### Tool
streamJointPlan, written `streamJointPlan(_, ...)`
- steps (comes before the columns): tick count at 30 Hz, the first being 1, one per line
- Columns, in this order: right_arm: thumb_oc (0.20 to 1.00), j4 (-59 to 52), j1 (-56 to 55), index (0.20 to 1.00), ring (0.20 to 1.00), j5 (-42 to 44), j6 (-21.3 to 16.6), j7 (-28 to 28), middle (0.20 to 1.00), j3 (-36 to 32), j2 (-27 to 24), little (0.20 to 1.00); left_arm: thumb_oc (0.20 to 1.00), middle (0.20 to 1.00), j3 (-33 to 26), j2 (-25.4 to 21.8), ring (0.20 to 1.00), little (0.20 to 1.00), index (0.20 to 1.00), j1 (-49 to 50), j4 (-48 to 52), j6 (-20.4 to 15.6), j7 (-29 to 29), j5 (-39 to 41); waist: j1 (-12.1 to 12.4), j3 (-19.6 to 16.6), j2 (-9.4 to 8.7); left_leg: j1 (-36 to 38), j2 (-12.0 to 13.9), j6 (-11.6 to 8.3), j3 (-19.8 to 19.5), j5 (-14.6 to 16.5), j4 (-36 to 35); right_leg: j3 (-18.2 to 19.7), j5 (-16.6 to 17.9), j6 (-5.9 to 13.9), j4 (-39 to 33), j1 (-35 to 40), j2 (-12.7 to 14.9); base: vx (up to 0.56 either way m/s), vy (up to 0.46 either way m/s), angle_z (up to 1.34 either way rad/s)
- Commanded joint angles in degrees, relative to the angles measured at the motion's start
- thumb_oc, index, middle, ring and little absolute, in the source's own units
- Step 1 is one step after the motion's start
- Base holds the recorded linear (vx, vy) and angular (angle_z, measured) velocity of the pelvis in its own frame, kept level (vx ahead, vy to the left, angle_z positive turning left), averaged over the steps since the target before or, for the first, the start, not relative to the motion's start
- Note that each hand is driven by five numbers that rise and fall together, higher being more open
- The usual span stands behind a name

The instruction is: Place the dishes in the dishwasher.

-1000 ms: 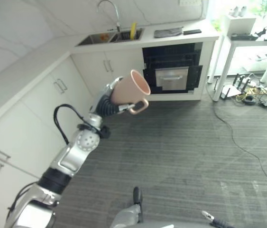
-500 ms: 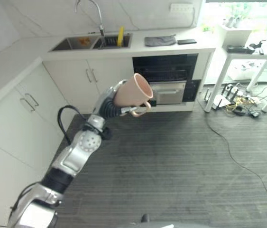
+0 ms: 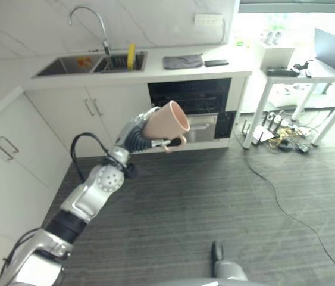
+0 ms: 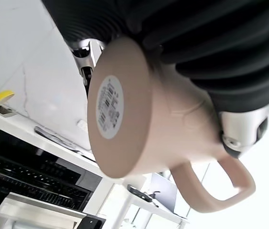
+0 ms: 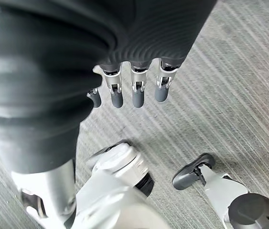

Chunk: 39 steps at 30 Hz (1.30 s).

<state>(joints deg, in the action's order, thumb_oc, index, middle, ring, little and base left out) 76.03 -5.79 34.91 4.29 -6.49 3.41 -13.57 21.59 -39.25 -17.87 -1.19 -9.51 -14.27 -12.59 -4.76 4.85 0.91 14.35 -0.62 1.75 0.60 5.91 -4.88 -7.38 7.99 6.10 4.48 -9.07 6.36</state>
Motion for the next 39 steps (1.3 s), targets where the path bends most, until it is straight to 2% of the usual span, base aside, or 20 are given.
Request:
streamJointPlan(1,1.0,1.44,2.63,1.0,1.0,-1.25,-1.25,-0.4,1.0,2.03,-0.4,1.0,0.2,0.2,-4.72,1.27,0.2,0.2,0.2,-3.65,4.63,0.7,-0.77,-1.62,-0.55,-1.47,-0.92,-3.31,2.1,-0.89,4.26,-4.48,13.03,-0.15,-0.99,-1.63,-1.78,6.1,-3.37,0.23,-0.282,0.2)
streamJointPlan(2,1.0,1.29,2.81,1.0,1.0,-1.23,-1.34,-0.5,1.0,2.33,-0.68,1.0,0.2,0.2,-4.92,1.25,0.2,0.2,0.2,-3.43,4.82,0.83,-0.8,-1.51,-0.33,-1.43,-1.13,-4.5,2.41,-1.15,4.48,-5.58,16.36,-0.08,-1.47,-2.16,-1.87,6.78,-3.59,0.24,-0.358,-0.03)
streamJointPlan(3,1.0,0.89,3.34,1.0,1.0,-1.01,-1.24,-0.93,1.0,2.68,-1.49,1.0,0.2,0.2,-5.53,0.99,0.2,0.2,0.2,-2.63,5.14,0.75,-1.01,-1.07,0.17,-1.03,-1.65,-8.25,3.42,-1.88,5.19,-7.73,24.81,0.09,-2.63,-3.59,-1.8,8.16,-4.09,0.13,-0.256,-0.22)
streamJointPlan(4,1.0,0.72,3.43,1.0,1.0,-1.14,-1.16,-1.09,1.0,2.6,-1.75,1.0,0.2,0.2,-5.76,0.92,0.2,0.2,0.2,-2.36,5.21,0.69,-1.08,-0.86,0.33,-0.84,-1.93,-9.81,3.84,-2.19,5.65,-8.33,27.89,0.03,-2.97,-4.1,-1.82,8.7,-4.11,0.14,-0.303,-0.29)
streamJointPlan(5,1.0,0.39,3.58,1.0,1.0,-1.34,-1.04,-1.43,1.0,2.32,-2.47,1.0,0.2,0.2,-6.13,0.78,0.2,0.2,0.2,-2.0,5.16,0.48,-1.25,-0.47,0.82,-0.31,-2.2,-13.86,5.17,-2.86,6.08,-10.29,33.49,-0.19,-3.79,-5.27,-1.87,10.03,-4.47,0.07,-0.176,-0.23)
streamJointPlan(7,1.0,0.33,3.65,1.0,1.0,-1.34,-1.05,-1.63,1.0,1.91,-3.01,1.0,0.2,0.2,-6.22,0.71,0.2,0.2,0.2,-2.09,4.89,0.03,-1.25,-0.31,1.26,0.16,-2.23,-16.51,5.68,-2.97,6.13,-11.02,35.39,-0.4,-4.27,-5.78,-2.06,11.3,-4.68,0.13,-0.117,-0.1)
streamJointPlan(9,1.0,0.84,4.17,1.0,1.0,-2.72,-0.53,-2.47,1.0,1.0,-3.63,1.0,0.2,0.2,-6.53,0.8,0.2,0.2,0.2,-1.69,4.93,-0.55,-1.92,-0.67,1.95,0.81,-1.67,-17.84,5.17,-2.46,6.74,-10.27,31.17,-0.39,-5.43,-5.83,-2.66,13.36,-5.3,0.2,0.005,-0.01)
streamJointPlan(12,1.0,1.47,4.47,1.0,1.0,-3.54,0.03,-1.71,1.0,1.15,-3.39,1.0,0.2,0.2,-6.71,1.12,0.2,0.2,0.2,-1.45,5.33,-0.49,-3.44,-0.81,2.48,1.5,-0.97,-17.16,5.07,-2.84,9.06,-11.47,20.92,-0.62,-6.55,-5.35,-3.43,15.22,-5.82,0.18,0.09,0.02)
streamJointPlan(13,1.0,1.95,4.35,1.0,1.0,-3.28,0.33,-1.27,1.0,1.39,-3.22,1.0,0.2,0.2,-6.6,1.16,0.2,0.2,0.2,-1.49,5.58,-0.53,-3.75,-0.56,3.21,1.68,-0.31,-18.11,5.05,-3.88,8.64,-13.76,13.82,-0.4,-6.99,-4.92,-4.2,16.53,-6.2,0.22,0.124,0.04)
streamJointPlan(15,1.0,2.64,4.34,1.0,1.0,-3.29,0.32,-1.07,1.0,1.55,-2.94,1.0,0.2,0.2,-6.64,1.64,0.2,0.2,0.2,-1.28,6.02,-0.54,-3.45,-0.62,4.21,1.79,-0.03,-19.16,5.31,-4.94,7.49,-15.99,7.55,0.06,-7.28,-4.54,-5.18,18.07,-6.09,0.24,0.133,0.07)
streamJointPlan(18,1.0,3.22,4.02,1.0,1.0,-3.65,-0.25,-1.14,1.0,1.74,-2.7,1.0,0.2,0.2,-7.07,2.18,0.2,0.2,0.2,-0.54,6.63,-0.59,-3.0,-1.12,4.92,1.77,0.35,-19.55,5.82,-5.77,7.18,-18.09,2.8,-0.08,-7.54,-4.28,-5.69,19.23,-5.98,0.21,0.104,0.01)
streamJointPlan(20,1.0,3.57,3.35,1.0,1.0,-3.94,-1.02,-0.95,1.0,2.29,-2.44,1.0,0.2,0.2,-7.4,2.29,0.2,0.2,0.2,0.05,6.07,-1.32,-3.15,-1.2,5.33,1.38,0.82,-20.55,6.58,-6.43,8.53,-19.39,0.62,-0.94,-8.14,-4.1,-5.42,19.93,-5.82,0.26,0.143,0.01)
streamJointPlan(24,1.0,3.85,2.57,1.0,1.0,-4.21,-2.09,-1.03,1.0,2.2,-2.57,1.0,0.2,0.2,-8.13,1.98,0.2,0.2,0.2,0.87,5.38,-2.85,-3.35,-1.31,5.81,0.49,1.18,-21.49,7.16,-6.62,10.3,-19.52,-0.07,-2.03,-9.95,-3.8,-4.37,20.93,-5.4,0.27,0.178,0.19)
streamJointPlan(27,1.0,3.52,2.61,1.0,1.0,-4.8,-1.8,-1.38,1.0,1.95,-2.55,1.0,0.2,0.2,-8.94,2.0,0.2,0.2,0.2,1.33,5.97,-2.42,-2.69,-1.51,6.21,-0.15,1.11,-20.28,6.4,-5.42,10.73,-18.28,0.19,-1.99,-11.74,-3.61,-2.73,21.59,-4.81,0.28,0.215,0.07)
streamJointPlan(29,1.0,2.79,2.35,1.0,1.0,-4.0,-1.72,-1.24,1.0,1.98,-2.06,1.0,0.2,0.2,-8.2,2.28,0.2,0.2,0.2,0.15,4.93,-3.11,-2.13,-1.35,6.44,-0.39,0.59,-19.53,4.22,-3.36,10.15,-16.12,1.09,-1.57,-13.21,-2.99,-0.25,22.22,-3.35,0.32,0.302,-0.09)
streamJointPlan(30,1.0,2.45,2.14,1.0,1.0,-3.73,-1.82,-0.72,1.0,2.1,-1.55,1.0,0.2,0.2,-7.64,2.44,0.2,0.2,0.2,-0.57,4.34,-3.57,-1.69,-1.34,6.26,-0.56,0.34,-18.82,3.03,-2.19,10.15,-15.05,1.21,-1.78,-12.81,-2.51,1.52,21.87,-2.53,0.33,0.341,0.01)
streamJointPlan(33,1.0,2.18,1.65,1.0,1.0,-0.56,-2.3,0.78,1.0,1.79,-0.51,1.0,0.2,0.2,-5.58,2.52,0.2,0.2,0.2,-2.71,2.49,-4.93,-0.92,-0.95,5.42,-1.07,-0.08,-16.66,0.14,0.58,9.44,-13.19,1.08,-2.3,-8.69,0.05,9.32,19.03,0.22,0.25,0.272,0.16)
streamJointPlan(35,1.0,2.14,1.54,1.0,1.0,0.6,-2.35,0.98,1.0,1.28,-0.15,1.0,0.2,0.2,-4.6,2.52,0.2,0.2,0.2,-3.64,2.06,-5.26,-0.74,-0.99,5.15,-1.36,0.02,-16.0,-0.8,1.63,8.93,-12.55,0.97,-2.18,-6.85,0.86,13.51,17.72,1.26,0.22,0.228,0.69)
streamJointPlan(37,1.0,1.26,1.02,1.0,1.0,-1.62,-2.91,1.85,1.0,1.29,0.77,1.0,0.2,0.2,-3.36,2.2,0.2,0.2,0.2,-4.81,1.8,-5.81,-1.31,-0.35,4.46,-1.33,0.75,-14.12,-2.44,3.56,7.76,-10.82,0.99,-1.99,-2.3,1.9,25.57,14.04,2.05,0.26,0.261,0.61)
streamJointPlan(39,1.0,0.95,0.83,1.0,1.0,-5.3,-3.68,2.13,1.0,1.77,1.01,1.0,0.2,0.2,-3.01,1.86,0.2,0.2,0.2,-5.33,1.36,-5.84,-1.53,0.17,4.31,-1.32,1.05,-13.23,-2.79,4.15,7.84,-10.23,0.9,-2.22,-0.38,2.3,30.18,11.73,3.12,0.17,0.163,0.42)
